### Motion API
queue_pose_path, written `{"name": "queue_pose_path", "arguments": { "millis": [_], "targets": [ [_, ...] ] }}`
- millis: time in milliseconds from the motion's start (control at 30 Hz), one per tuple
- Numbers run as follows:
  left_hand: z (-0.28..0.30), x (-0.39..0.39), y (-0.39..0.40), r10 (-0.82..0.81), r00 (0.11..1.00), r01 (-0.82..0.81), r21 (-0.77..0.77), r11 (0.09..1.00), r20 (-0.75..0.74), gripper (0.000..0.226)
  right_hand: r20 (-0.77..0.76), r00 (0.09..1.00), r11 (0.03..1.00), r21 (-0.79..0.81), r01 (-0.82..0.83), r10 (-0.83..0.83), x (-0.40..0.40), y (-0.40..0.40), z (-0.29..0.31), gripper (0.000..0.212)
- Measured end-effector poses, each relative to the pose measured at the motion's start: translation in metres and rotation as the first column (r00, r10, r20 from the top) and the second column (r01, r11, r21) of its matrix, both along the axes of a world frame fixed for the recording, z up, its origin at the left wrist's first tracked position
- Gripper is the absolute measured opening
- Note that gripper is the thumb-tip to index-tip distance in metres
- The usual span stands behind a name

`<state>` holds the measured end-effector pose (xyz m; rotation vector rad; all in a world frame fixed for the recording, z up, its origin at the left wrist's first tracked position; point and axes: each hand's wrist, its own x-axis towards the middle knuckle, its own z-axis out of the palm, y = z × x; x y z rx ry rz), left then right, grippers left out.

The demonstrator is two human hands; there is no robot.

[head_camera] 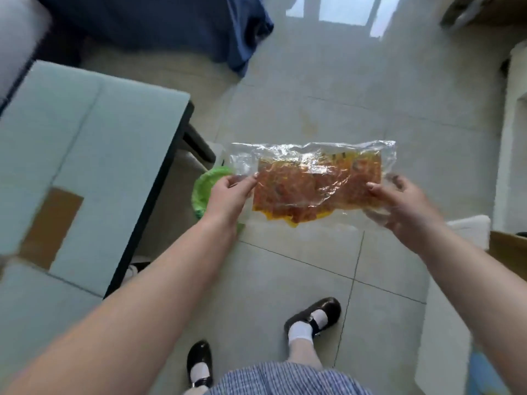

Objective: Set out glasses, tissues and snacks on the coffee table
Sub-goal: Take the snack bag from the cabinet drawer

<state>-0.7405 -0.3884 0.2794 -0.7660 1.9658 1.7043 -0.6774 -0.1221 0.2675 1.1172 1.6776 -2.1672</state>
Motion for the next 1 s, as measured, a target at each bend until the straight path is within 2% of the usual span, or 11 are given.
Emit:
{"name": "queue_pose_path", "arguments": {
  "millis": [33, 133, 267, 333, 400, 467, 533, 633, 767, 900, 1000],
  "targets": [
    [0.001, 0.003, -0.031, 0.049, 0.999, -0.049, 0.007, 0.999, 0.002, 0.066, -0.015, 0.999, 0.999, 0.014, -0.049, 0.05, -0.013, -0.027, 0.003, 0.028],
    [0.001, 0.019, -0.127, 0.171, 0.985, -0.172, 0.014, 0.985, 0.016, 0.035, -0.054, 0.974, 0.976, 0.018, -0.218, 0.218, -0.039, -0.117, 0.01, 0.026],
    [0.0, 0.05, -0.251, 0.353, 0.935, -0.354, 0.048, 0.934, 0.03, 0.022, -0.035, 0.897, 0.897, 0.059, -0.438, 0.44, -0.054, -0.245, 0.019, 0.064],
    [-0.002, 0.07, -0.308, 0.454, 0.89, -0.457, 0.076, 0.886, 0.052, 0.021, -0.035, 0.85, 0.85, 0.066, -0.522, 0.525, -0.057, -0.307, 0.016, 0.053],
    [-0.007, 0.092, -0.359, 0.523, 0.851, -0.525, 0.069, 0.848, 0.043, 0.019, -0.051, 0.817, 0.818, 0.05, -0.573, 0.575, -0.057, -0.364, 0.012, 0.029],
    [-0.012, 0.114, -0.4, 0.57, 0.82, -0.572, 0.037, 0.82, 0.047, 0.018, -0.046, 0.771, 0.772, 0.052, -0.633, 0.635, -0.055, -0.413, 0.01, 0.025],
    [-0.02, 0.134, -0.436, 0.632, 0.774, -0.633, 0.023, 0.774, 0.047, 0.02, -0.056, 0.707, 0.709, 0.084, -0.701, 0.705, -0.055, -0.458, 0.005, 0.041],
    [-0.039, 0.158, -0.475, 0.684, 0.729, -0.684, 0.0, 0.729, 0.001, 0.02, -0.044, 0.627, 0.625, 0.154, -0.765, 0.778, -0.064, -0.513, -0.019, 0.027],
    [-0.08, 0.176, -0.508, 0.744, 0.667, -0.745, -0.031, 0.666, -0.045, 0.007, -0.036, 0.525, 0.514, 0.278, -0.812, 0.85, -0.084, -0.572, -0.063, 0.054],
    [-0.126, 0.18, -0.531, 0.759, 0.632, -0.771, -0.028, 0.636, -0.16, 0.04, -0.104, 0.471, 0.476, 0.337, -0.812, 0.876, -0.097, -0.617, -0.107, 0.057],
    [-0.155, 0.181, -0.545, 0.758, 0.596, -0.787, -0.003, 0.617, -0.267, 0.017, -0.176, 0.416, 0.451, 0.403, -0.796, 0.892, -0.102, -0.637, -0.134, 0.052]
  ]
}}
